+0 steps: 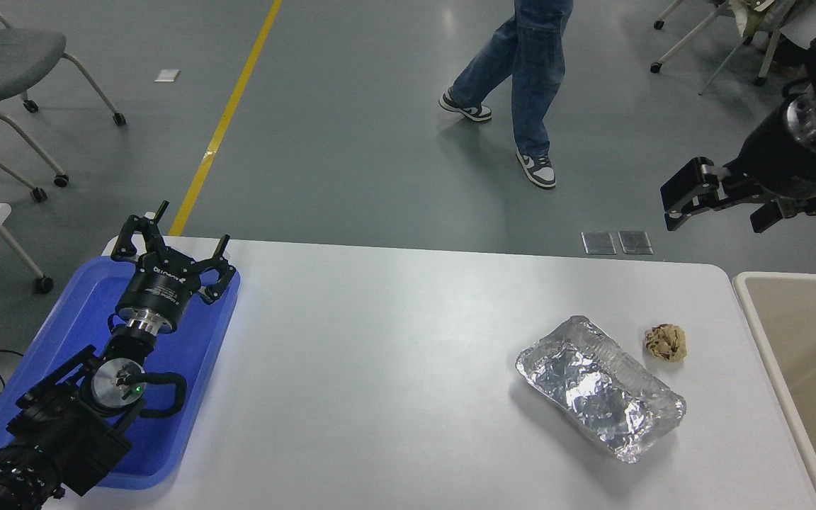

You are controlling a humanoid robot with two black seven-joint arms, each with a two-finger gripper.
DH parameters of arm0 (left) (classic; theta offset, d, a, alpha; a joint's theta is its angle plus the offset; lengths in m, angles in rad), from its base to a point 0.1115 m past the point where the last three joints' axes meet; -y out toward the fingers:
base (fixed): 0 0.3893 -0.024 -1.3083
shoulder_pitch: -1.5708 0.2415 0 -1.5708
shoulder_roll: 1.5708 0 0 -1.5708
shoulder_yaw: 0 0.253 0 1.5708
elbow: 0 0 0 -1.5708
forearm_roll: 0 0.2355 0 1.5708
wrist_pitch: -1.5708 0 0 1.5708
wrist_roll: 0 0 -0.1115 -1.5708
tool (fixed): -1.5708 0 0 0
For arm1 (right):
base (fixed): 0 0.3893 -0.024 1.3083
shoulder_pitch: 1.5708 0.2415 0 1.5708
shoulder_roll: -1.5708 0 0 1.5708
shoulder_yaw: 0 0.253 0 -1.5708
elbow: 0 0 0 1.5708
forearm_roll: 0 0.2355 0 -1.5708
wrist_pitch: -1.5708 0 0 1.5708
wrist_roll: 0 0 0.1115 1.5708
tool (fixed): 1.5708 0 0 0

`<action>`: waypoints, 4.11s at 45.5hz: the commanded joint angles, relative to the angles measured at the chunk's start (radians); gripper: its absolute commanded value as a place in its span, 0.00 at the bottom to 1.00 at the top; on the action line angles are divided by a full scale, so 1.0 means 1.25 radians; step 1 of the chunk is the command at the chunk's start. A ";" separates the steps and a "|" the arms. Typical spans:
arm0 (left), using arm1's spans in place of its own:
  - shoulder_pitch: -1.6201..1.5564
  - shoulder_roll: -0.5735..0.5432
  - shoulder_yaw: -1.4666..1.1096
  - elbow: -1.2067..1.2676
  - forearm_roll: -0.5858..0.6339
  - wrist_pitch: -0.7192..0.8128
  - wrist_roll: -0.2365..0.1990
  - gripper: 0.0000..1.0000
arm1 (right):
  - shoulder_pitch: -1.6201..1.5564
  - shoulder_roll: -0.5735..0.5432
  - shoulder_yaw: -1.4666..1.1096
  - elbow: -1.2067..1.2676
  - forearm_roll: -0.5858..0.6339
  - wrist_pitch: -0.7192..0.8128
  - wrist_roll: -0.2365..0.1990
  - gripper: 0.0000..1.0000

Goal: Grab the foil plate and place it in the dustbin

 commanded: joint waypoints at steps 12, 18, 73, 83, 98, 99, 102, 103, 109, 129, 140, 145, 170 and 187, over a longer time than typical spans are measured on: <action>0.001 0.000 0.000 0.000 0.000 0.000 0.000 1.00 | 0.002 -0.001 0.000 0.000 0.000 0.000 0.000 1.00; 0.001 0.000 0.000 0.000 0.000 0.000 0.000 1.00 | 0.002 -0.001 0.001 0.000 0.000 0.000 0.000 1.00; 0.000 0.000 0.000 0.000 0.000 0.000 0.000 1.00 | -0.039 -0.011 0.009 -0.017 0.015 0.000 0.002 1.00; 0.000 0.000 0.000 0.000 0.000 0.000 0.000 1.00 | -0.058 -0.023 0.000 -0.065 0.022 0.000 0.004 1.00; 0.000 0.000 0.000 0.000 0.000 0.000 0.000 1.00 | -0.085 -0.024 -0.012 -0.061 0.027 0.000 0.005 1.00; 0.000 0.000 0.000 0.000 0.000 0.000 0.000 1.00 | -0.090 -0.025 -0.012 -0.061 0.028 0.000 0.005 1.00; 0.000 0.000 0.000 0.000 0.000 0.000 0.000 1.00 | -0.111 -0.027 -0.010 -0.063 0.027 0.000 0.005 1.00; 0.000 0.000 0.000 0.000 0.000 0.000 0.000 1.00 | -0.118 -0.027 -0.009 -0.063 0.027 0.000 0.005 1.00; 0.000 0.000 0.000 0.000 0.000 0.000 0.000 1.00 | -0.157 -0.033 -0.012 -0.065 0.027 0.000 0.004 1.00; 0.000 0.000 0.000 0.000 0.000 0.000 0.000 1.00 | -0.303 -0.125 -0.001 -0.058 0.033 0.000 0.004 1.00; 0.000 0.000 0.000 0.000 0.000 0.000 0.000 1.00 | -0.415 -0.163 0.037 -0.059 0.040 0.000 0.006 1.00; 0.000 0.000 0.000 0.000 0.000 0.000 0.000 1.00 | -0.491 -0.169 0.083 -0.066 0.083 0.000 0.005 1.00; 0.000 0.000 0.000 0.000 0.000 0.000 0.001 1.00 | -0.763 -0.160 0.267 -0.146 0.130 -0.301 0.006 1.00; 0.000 0.000 0.000 0.000 0.000 0.000 0.000 1.00 | -0.879 -0.132 0.351 -0.194 0.130 -0.353 0.006 1.00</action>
